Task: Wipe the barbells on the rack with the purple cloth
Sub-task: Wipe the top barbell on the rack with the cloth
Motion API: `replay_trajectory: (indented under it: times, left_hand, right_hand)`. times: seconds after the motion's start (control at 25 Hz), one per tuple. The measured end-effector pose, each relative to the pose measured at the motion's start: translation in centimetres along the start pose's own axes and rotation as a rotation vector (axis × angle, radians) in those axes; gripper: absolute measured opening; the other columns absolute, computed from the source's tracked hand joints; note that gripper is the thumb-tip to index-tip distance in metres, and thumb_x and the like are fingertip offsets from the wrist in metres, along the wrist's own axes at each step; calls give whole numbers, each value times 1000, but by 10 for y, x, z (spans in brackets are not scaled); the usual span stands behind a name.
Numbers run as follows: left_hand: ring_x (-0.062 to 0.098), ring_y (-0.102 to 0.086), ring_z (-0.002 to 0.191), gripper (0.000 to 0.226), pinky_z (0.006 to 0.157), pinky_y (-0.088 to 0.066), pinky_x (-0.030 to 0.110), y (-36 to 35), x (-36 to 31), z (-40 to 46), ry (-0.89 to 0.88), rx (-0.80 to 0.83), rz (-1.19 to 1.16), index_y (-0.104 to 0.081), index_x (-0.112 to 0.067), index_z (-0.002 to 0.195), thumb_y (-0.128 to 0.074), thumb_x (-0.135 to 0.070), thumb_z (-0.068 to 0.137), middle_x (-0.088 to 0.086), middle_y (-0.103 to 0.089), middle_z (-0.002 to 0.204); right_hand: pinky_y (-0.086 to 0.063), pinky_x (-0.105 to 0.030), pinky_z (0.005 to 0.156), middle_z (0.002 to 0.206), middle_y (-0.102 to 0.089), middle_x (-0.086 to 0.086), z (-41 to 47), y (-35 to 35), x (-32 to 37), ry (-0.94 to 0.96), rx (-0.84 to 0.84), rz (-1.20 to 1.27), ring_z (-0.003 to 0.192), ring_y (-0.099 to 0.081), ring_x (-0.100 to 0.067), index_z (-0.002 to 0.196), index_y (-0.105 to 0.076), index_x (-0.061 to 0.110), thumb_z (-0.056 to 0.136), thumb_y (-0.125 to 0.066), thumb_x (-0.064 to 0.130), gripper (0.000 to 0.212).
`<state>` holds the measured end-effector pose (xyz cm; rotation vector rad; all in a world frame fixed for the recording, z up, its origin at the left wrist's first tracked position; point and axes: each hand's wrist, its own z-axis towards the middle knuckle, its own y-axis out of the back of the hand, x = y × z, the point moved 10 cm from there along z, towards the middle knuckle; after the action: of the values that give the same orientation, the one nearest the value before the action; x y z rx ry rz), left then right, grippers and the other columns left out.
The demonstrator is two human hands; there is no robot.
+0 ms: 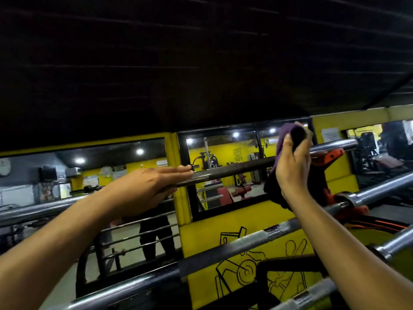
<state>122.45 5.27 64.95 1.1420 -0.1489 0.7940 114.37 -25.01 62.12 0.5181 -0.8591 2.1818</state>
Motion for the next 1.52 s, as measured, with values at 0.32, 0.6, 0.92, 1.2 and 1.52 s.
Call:
replay_trajectory:
  times: [0.32,0.6,0.92,1.2,1.52]
  left_hand:
    - [5,-43,138,51,111,-42,31,-5,23,-17,-155,-31,-60,-38,-40,149,-51,-24,103,-25,-29,155]
    - [9,-44,138,51,109,-45,37,-9,27,-16,-165,-66,-65,-30,-44,151,-43,-23,106,-32,-20,153]
    - [6,-46,134,52,99,-45,25,-8,29,-11,-196,-144,-53,-34,-42,150,-49,-24,104,-27,-31,155]
    - [7,-44,136,52,99,-48,27,-5,30,-11,-184,-141,-92,-37,-44,148,-51,-22,102,-27,-33,153]
    - [5,-46,134,50,92,-40,17,-7,31,-11,-178,-144,-76,-36,-41,149,-48,-24,104,-26,-33,154]
  right_hand:
    - [-27,-51,111,124,-66,3,-88,-163,27,495,427,-674,121,-56,-23,124,-59,30,92,-36,51,45]
    - [-45,-45,94,103,-72,-16,9,-98,-20,237,436,-972,100,-65,-36,106,-70,19,96,-42,48,42]
    - [-32,-48,103,102,-69,-6,-19,-128,-13,223,386,-968,102,-59,-27,103,-66,28,92,-33,55,44]
    - [-38,-48,104,120,-67,-3,-59,-130,0,556,547,-741,115,-56,-24,127,-59,22,95,-40,41,42]
    - [-42,-43,93,101,-69,-16,29,-73,-47,135,260,-936,98,-63,-34,115,-67,13,91,-38,46,49]
